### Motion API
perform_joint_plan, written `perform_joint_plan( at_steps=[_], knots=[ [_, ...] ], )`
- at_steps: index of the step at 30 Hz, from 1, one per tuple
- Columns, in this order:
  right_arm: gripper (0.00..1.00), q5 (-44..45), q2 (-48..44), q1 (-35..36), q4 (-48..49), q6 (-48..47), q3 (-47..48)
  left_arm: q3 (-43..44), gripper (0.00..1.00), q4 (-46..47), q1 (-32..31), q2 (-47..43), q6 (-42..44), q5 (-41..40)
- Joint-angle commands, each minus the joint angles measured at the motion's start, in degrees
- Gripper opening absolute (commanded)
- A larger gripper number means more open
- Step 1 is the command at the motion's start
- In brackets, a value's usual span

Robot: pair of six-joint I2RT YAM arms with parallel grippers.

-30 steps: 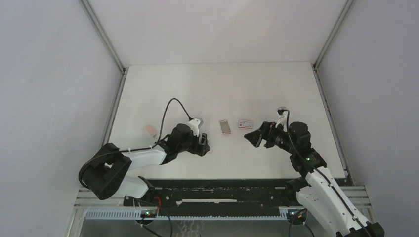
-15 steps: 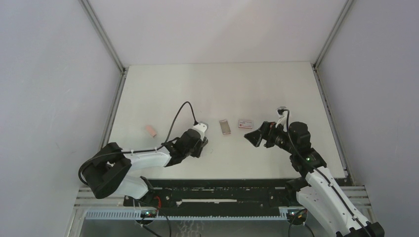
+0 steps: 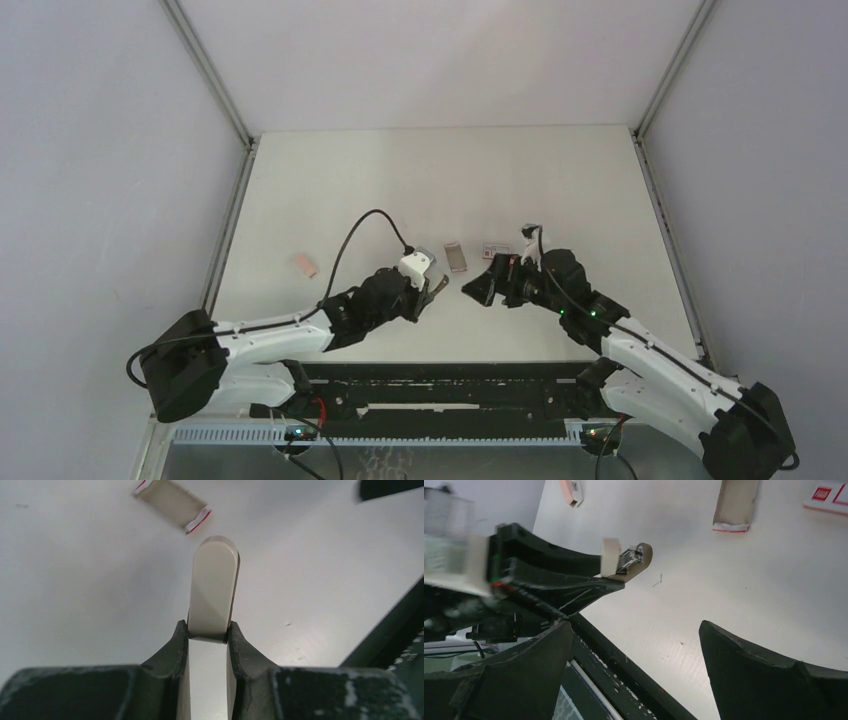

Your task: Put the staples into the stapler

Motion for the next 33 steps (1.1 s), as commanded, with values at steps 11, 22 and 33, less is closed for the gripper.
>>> perform_joint_plan(
  at_steps=[11,22,33],
  knots=[
    [0.98,1.8,10.5,4.5,15.1,9.6,1.4,4.2,0.00,5.7,-6.6,-3.5,-4.5,0.3],
    [0.93,-2.3,16.8,5.7,19.4,12.2,2.7,5.2,0.00,6.1,-9.6,-3.8,-4.7,-3.5],
    [0.00,-5.2,18.9,5.6,20.1,12.4,3.9,5.6,0.00,5.2,-9.7,-4.0,-4.8,-4.8]
  ],
)
